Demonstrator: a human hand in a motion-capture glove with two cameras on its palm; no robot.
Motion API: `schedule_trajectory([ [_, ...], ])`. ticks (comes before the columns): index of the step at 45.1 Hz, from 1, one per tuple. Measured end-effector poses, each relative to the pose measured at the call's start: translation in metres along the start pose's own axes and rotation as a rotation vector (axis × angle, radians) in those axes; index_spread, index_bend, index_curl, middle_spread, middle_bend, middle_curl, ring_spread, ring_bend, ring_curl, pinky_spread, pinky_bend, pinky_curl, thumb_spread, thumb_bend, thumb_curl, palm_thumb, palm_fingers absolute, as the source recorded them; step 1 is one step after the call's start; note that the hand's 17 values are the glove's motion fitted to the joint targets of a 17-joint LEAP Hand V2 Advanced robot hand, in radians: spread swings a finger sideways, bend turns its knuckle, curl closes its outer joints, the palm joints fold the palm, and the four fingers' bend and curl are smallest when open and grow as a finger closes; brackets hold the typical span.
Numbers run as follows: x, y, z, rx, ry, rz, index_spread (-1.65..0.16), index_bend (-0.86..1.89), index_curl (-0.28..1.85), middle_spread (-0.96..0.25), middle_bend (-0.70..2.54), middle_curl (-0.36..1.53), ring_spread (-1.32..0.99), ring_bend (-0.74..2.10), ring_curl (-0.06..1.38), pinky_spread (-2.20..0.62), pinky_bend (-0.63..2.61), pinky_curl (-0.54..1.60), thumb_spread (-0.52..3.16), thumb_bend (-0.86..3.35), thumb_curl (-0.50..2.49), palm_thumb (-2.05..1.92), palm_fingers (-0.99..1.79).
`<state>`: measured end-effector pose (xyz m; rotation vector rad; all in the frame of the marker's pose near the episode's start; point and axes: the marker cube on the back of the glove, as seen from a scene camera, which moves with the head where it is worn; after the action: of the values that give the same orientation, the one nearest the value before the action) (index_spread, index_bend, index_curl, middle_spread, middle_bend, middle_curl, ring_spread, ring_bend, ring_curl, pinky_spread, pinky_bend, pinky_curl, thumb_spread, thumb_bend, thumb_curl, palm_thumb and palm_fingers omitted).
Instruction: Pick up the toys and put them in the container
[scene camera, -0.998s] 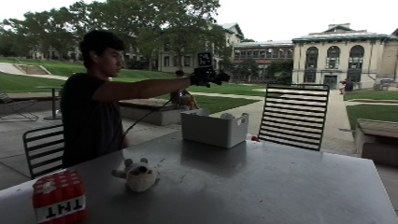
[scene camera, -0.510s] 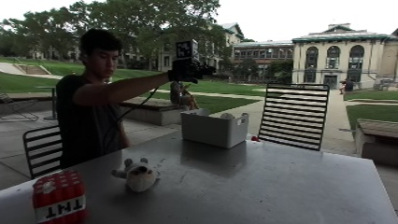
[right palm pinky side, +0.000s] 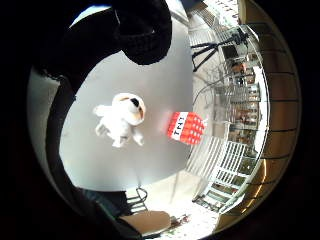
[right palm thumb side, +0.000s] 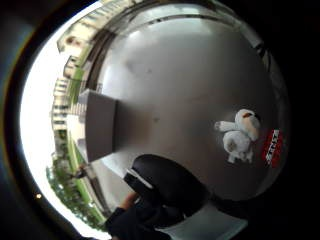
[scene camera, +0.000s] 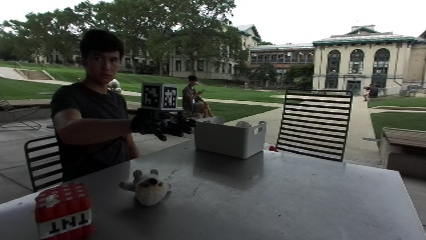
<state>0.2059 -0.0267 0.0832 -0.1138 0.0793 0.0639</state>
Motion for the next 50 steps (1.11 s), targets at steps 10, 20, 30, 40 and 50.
schedule_trajectory([
  [10, 0.036, 0.001, 0.069, -0.087, -0.038, 0.066, -0.26, 0.05, 0.13, 0.03, 0.16, 0.35, 0.02, 0.27, 0.27, 0.04, 1.12, 0.32, 0.91, -0.08, 0.23, -0.09, -0.22],
  [20, 0.054, 0.008, 0.116, -0.162, -0.026, 0.102, -0.26, 0.04, 0.11, 0.02, 0.15, 0.33, 0.03, 0.30, 0.29, 0.04, 1.18, 0.34, 0.94, -0.04, 0.25, -0.03, -0.18],
  [30, 0.061, 0.016, 0.147, -0.255, -0.026, 0.124, -0.27, 0.03, 0.07, -0.03, 0.19, 0.34, 0.02, 0.63, 0.38, -0.01, 1.26, 0.36, 1.04, 0.04, 0.29, 0.14, -0.02],
  [40, 0.076, 0.031, 0.163, -0.333, 0.032, 0.125, -0.29, 0.02, 0.04, -0.08, 0.15, 0.33, -0.09, 0.96, 0.45, -0.27, 1.53, 0.40, 1.13, 0.15, 0.33, 0.40, 0.21],
  [50, 0.091, 0.049, 0.162, -0.322, 0.010, 0.161, -0.30, 0.07, 0.02, -0.12, 0.18, 0.32, -0.29, 1.17, 0.49, -0.45, 1.64, 0.42, 1.26, 0.31, 0.38, 0.67, 0.40],
])
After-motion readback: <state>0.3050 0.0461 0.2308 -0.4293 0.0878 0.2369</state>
